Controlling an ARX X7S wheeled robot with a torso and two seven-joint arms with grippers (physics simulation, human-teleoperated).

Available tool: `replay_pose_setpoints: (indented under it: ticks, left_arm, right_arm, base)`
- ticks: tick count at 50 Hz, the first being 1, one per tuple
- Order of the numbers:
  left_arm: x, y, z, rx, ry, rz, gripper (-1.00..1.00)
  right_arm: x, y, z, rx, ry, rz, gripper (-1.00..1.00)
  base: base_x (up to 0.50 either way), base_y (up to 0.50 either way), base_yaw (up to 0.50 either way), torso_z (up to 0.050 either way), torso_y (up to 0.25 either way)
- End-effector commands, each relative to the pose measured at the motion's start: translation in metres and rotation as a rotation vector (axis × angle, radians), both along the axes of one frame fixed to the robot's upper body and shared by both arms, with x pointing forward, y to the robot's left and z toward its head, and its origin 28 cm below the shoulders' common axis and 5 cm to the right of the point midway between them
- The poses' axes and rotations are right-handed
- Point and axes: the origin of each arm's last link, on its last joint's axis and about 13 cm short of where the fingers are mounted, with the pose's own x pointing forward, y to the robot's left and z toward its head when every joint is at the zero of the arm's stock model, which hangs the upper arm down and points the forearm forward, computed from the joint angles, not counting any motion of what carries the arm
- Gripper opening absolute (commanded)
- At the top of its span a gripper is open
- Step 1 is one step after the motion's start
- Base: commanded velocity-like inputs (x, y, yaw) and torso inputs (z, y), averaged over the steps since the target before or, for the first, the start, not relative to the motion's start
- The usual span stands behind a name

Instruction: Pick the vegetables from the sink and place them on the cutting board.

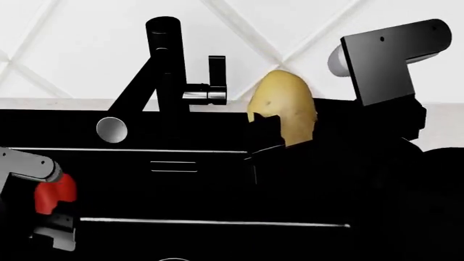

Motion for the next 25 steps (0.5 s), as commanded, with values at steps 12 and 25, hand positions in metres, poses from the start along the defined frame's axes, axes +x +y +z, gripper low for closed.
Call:
replay_pose_setpoints:
  ticks: [12, 25]
  left_arm:
    - [-0.043, 0.018, 0.070, 0.031, -0.159, 0.008, -1.00]
    - [-0.043, 0.018, 0.070, 0.026, -0.152, 0.008, -1.00]
  right_arm:
    - [-0.007, -0.008, -0.017, 0.041, -0.056, -0.018, -1.00]
    - [-0.005, -0.004, -0.018, 0.025, -0.059, -0.025, -1.00]
  base:
    - [0.00, 0.00, 0.00, 0.000, 0.000]
    - [-0.40, 0.00, 0.00, 0.000, 0.001]
